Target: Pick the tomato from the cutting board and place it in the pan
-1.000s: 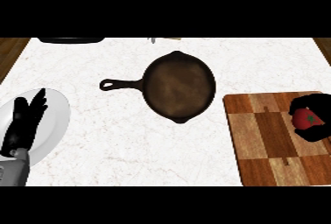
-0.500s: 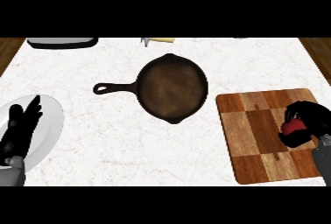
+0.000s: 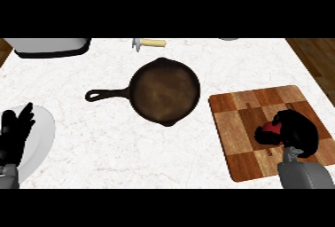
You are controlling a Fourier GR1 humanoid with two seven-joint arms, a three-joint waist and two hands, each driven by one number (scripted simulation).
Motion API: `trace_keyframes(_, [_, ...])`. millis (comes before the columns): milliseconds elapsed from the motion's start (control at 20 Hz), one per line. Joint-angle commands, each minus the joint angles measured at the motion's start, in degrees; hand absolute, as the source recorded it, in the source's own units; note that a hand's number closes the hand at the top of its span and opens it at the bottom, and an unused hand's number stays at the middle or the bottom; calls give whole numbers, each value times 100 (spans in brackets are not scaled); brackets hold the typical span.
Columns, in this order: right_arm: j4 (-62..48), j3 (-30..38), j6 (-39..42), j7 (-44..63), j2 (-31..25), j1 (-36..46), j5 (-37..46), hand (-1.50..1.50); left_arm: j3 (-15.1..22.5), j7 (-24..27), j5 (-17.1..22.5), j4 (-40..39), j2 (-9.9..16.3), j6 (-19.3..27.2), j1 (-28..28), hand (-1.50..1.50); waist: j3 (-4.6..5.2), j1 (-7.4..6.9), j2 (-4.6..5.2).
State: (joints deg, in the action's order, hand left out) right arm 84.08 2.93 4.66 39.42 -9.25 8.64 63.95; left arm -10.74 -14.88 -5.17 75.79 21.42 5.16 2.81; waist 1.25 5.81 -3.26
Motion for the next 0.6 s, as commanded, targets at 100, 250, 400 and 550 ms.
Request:
trace_keyframes(100, [1480, -966, -738, 1444, 853, 287, 1461, 150, 50, 55, 0, 47, 8, -77, -43, 0, -37, -196, 0])
trace_keyframes(250, [2032, -1783, -480, 2354, 909, 318, 2100, 150, 103, 44, -2, 83, -29, -96, 24, 0, -61, -298, 71])
trace_keyframes(400, [2304, -2669, -262, 3450, 917, 591, 2543, 150, 190, 27, -13, 94, -97, -105, 226, 0, -81, -457, 166])
trace_keyframes(550, [2450, -3422, -10, 4395, 920, 709, 2936, 150, 227, -8, -14, 32, -96, -161, 362, 0, -100, -553, 248])
